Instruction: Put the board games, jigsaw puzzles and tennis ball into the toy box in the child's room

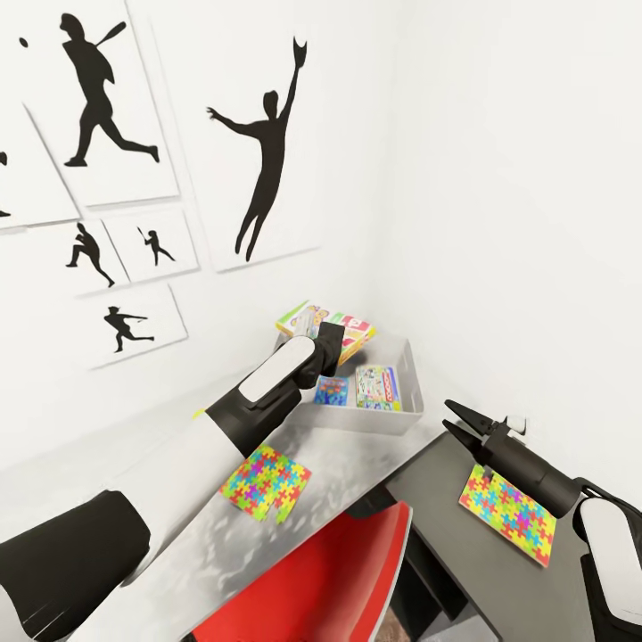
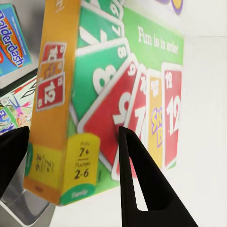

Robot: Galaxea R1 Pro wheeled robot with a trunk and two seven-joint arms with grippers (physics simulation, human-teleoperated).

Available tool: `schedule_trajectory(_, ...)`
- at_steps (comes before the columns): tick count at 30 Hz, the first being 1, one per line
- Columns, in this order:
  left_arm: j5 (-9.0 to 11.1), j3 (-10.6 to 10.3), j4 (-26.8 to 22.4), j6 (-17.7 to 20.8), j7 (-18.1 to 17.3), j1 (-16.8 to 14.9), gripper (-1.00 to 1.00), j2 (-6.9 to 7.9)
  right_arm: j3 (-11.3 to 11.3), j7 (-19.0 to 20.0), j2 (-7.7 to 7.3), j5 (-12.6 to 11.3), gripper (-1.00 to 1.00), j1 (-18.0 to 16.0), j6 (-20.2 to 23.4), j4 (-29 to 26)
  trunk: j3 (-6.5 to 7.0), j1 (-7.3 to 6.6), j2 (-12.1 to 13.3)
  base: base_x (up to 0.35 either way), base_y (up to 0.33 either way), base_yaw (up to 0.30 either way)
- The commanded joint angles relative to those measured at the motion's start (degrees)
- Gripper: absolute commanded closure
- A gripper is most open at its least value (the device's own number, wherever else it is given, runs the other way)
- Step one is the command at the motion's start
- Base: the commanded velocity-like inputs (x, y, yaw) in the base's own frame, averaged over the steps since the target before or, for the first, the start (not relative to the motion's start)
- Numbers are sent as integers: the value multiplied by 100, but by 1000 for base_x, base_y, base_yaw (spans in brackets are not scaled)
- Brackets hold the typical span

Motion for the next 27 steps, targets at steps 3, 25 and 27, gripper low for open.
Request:
schedule_trajectory(3,10,-6,-7,-18,26,-8,100,0,-9,38,0,30,-100,-6,31,0,-35,3,-12,0,0,0)
schedule_trajectory(25,10,-10,-12,-18,25,-7,100,0,-9,33,0,38,-100,-6,56,1,-209,3,-12,0,0,0)
schedule_trajectory(27,10,-11,-12,-18,26,-8,100,0,-9,31,0,38,-100,-6,58,0,-224,3,-12,0,0,0)
